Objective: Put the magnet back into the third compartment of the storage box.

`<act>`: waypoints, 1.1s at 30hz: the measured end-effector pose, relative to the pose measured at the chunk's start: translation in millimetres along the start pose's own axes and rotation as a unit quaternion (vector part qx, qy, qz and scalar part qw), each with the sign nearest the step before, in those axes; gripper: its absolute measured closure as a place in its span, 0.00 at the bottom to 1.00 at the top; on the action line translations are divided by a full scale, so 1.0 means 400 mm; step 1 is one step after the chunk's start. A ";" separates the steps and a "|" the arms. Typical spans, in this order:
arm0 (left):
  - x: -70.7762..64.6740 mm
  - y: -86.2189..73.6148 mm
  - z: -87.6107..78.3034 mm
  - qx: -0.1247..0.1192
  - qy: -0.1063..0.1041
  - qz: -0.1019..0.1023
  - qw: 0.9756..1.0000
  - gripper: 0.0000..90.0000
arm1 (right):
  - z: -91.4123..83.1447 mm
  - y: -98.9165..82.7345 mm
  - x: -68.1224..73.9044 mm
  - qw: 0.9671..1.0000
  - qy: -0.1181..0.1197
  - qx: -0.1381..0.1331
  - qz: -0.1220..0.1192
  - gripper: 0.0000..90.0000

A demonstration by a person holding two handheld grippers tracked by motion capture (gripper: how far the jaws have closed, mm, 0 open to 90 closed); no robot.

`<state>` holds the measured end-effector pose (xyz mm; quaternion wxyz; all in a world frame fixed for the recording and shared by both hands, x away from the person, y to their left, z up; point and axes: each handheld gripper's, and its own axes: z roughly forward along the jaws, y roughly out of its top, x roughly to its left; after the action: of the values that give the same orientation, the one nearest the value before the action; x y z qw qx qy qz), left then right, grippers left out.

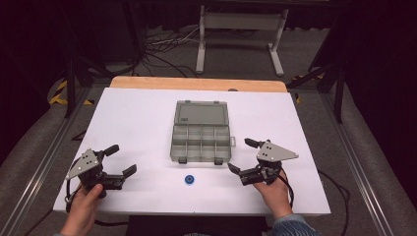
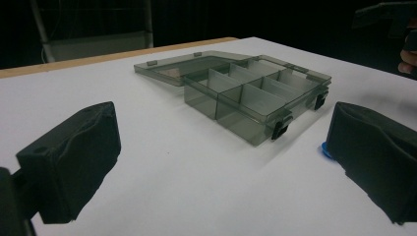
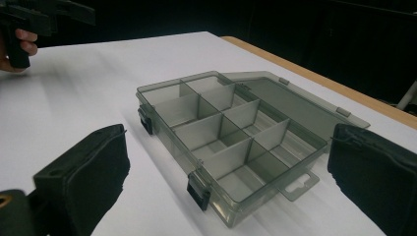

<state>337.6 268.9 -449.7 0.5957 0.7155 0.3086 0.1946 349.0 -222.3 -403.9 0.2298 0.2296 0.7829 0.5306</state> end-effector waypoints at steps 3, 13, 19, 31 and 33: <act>0.000 0.000 0.001 0.000 0.000 0.000 1.000 0.01 | 0.013 0.010 0.006 1.000 0.011 0.000 -0.001 0.03; 0.000 0.000 0.000 -0.001 0.000 -0.001 1.000 0.01 | 0.038 0.025 0.016 0.999 0.033 -0.001 -0.003 0.02; 0.000 -0.001 0.000 0.000 0.000 0.000 1.000 0.01 | 0.044 0.037 0.024 0.999 0.040 0.012 -0.002 0.02; 0.001 -0.001 0.002 0.001 0.000 -0.001 1.000 0.01 | 0.070 0.083 0.037 0.990 0.075 0.117 -0.009 0.06; 0.001 -0.001 0.002 0.001 0.000 -0.001 1.000 0.01 | 0.076 0.092 0.038 0.987 0.077 0.140 -0.011 0.06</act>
<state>338.3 268.7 -450.3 0.5955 0.7158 0.3093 0.1933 359.8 -178.8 -381.4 0.1403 0.2096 0.8671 0.4295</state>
